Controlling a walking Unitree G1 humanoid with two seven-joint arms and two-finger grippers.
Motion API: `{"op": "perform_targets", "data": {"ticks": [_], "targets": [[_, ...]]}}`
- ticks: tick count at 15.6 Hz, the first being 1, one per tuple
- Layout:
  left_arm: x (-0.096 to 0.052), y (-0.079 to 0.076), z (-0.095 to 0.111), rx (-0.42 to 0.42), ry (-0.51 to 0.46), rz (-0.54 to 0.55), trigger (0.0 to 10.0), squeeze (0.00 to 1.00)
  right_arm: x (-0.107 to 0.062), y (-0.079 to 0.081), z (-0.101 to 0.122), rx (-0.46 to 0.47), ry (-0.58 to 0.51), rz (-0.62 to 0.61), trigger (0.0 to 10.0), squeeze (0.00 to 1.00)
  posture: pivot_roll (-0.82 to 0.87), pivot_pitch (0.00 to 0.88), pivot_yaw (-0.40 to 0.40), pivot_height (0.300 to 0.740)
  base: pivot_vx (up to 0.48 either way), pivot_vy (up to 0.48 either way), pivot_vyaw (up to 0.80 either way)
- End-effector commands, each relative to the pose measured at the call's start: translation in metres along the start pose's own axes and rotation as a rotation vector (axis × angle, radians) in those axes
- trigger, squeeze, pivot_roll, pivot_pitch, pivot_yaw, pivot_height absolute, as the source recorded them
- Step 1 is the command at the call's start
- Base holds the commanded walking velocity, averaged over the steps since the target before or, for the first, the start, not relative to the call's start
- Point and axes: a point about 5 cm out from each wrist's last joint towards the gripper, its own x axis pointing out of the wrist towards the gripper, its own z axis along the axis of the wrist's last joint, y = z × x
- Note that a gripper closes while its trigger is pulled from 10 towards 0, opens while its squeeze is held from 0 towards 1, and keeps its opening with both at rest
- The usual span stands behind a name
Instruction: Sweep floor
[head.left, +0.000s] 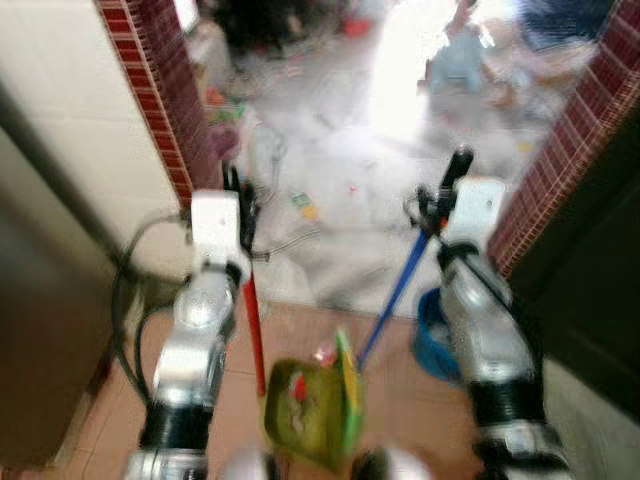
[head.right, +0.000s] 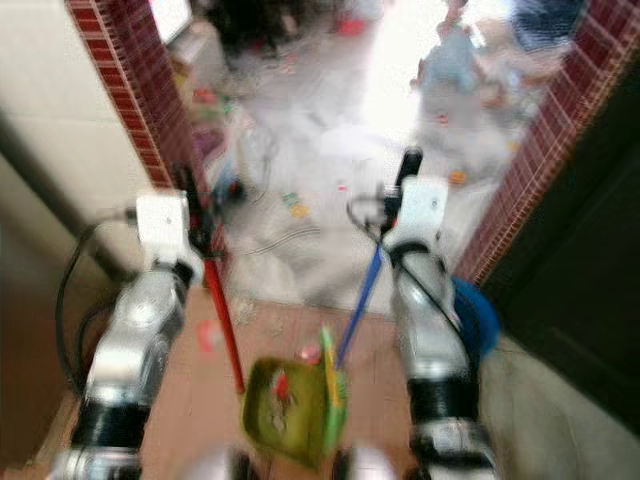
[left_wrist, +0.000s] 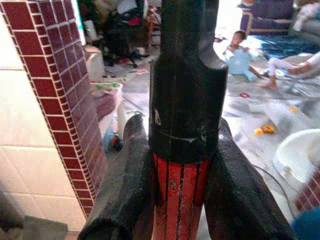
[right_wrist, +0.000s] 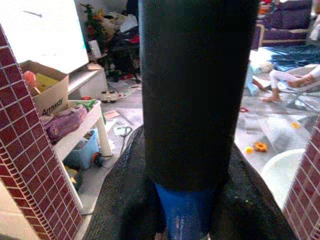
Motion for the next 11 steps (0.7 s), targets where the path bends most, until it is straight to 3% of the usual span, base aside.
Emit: {"op": "perform_targets", "data": {"ticks": [1, 4, 7, 11], "targets": [[0.004, 0.004, 0.017, -0.005, -0.071, 0.007, 10.0, 0.0, 0.005, 0.006, 0.01, 0.006, -0.05, 0.012, 10.0, 0.0, -0.1, 0.0, 0.059, 0.74, 0.0, 0.0, 0.0], [0.002, 0.008, 0.011, -0.012, -0.05, 0.018, 10.0, 0.0, 0.005, 0.009, 0.01, 0.04, -0.067, 0.02, 10.0, 0.0, -0.09, 0.0, 0.067, 0.74, 0.0, 0.0, 0.0], [0.001, 0.007, 0.005, -0.034, -0.026, 0.011, 10.0, 0.0, 0.001, -0.001, -0.001, 0.036, -0.041, -0.013, 10.0, 0.0, -0.1, 0.0, 0.068, 0.74, 0.0, 0.0, 0.0], [0.007, 0.001, 0.017, -0.029, -0.062, -0.023, 10.0, 0.0, 0.003, 0.002, -0.001, 0.039, -0.034, 0.001, 10.0, 0.0, -0.08, 0.0, 0.036, 0.74, 0.0, 0.0, 0.0]]}}
